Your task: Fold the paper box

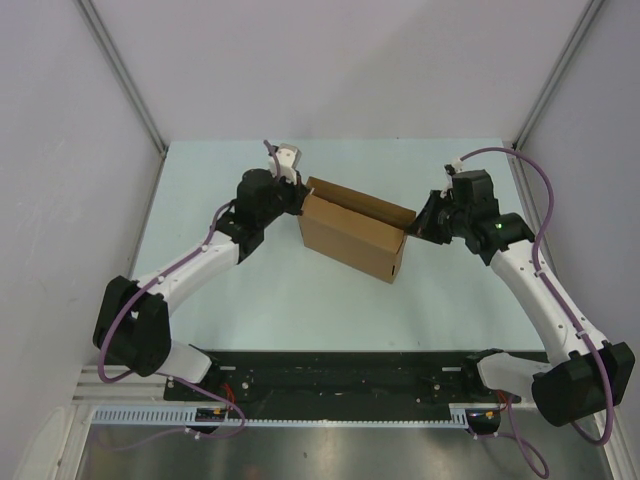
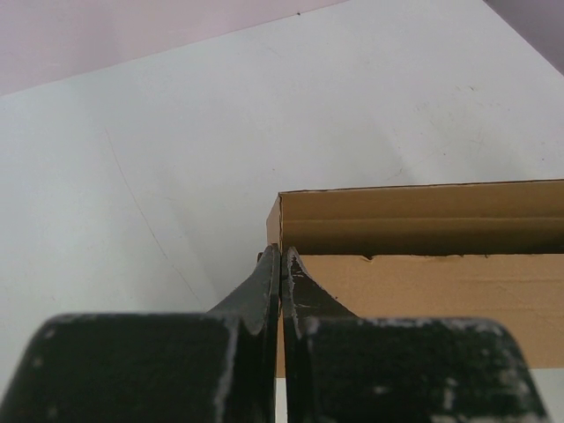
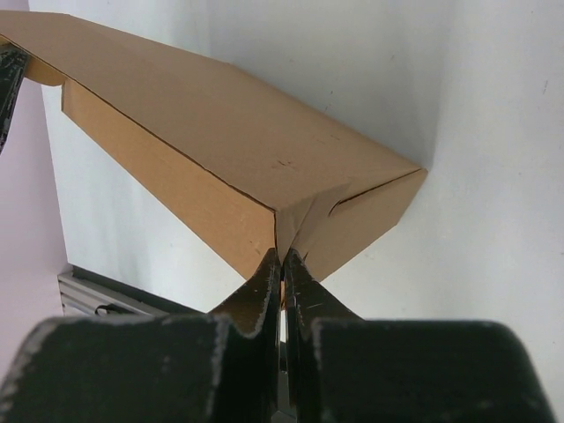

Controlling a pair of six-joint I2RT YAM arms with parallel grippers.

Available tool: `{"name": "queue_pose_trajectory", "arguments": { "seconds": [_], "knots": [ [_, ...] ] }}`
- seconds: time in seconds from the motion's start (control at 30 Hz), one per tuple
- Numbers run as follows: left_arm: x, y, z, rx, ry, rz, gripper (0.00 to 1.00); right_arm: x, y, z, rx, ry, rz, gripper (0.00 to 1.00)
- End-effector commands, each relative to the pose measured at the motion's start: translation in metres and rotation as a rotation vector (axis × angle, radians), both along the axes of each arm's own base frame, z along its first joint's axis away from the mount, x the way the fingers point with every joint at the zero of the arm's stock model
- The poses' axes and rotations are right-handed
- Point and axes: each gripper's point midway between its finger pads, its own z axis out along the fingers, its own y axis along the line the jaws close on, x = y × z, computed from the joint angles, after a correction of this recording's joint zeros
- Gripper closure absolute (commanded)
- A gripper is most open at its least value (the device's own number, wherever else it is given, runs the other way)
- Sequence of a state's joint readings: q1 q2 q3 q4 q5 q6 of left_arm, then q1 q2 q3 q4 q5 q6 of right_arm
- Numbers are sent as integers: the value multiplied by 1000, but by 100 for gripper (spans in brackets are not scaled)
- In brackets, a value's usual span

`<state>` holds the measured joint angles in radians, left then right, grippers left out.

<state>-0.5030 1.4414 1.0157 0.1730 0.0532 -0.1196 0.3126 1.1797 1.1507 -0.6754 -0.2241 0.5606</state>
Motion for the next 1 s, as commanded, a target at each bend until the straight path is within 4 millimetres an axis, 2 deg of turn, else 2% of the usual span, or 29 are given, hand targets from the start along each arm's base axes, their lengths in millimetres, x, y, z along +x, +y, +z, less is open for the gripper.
{"name": "queue_pose_trajectory", "arguments": {
  "seconds": [0.0, 0.37, 0.6, 0.97],
  "knots": [
    [-26, -13, -47, 93, 148, -87, 100, 10, 13, 42, 107, -123, 25, 100],
    [-24, -14, -48, 103, 154, -79, 100, 8, 10, 42, 67, -146, 35, 100],
    [-25, -18, -49, 87, 164, -87, 100, -1, 12, 23, -56, -153, 54, 100],
    [-25, -17, -44, 80, 158, -80, 100, -10, 21, 4, -194, -196, 57, 100]
  ]
}}
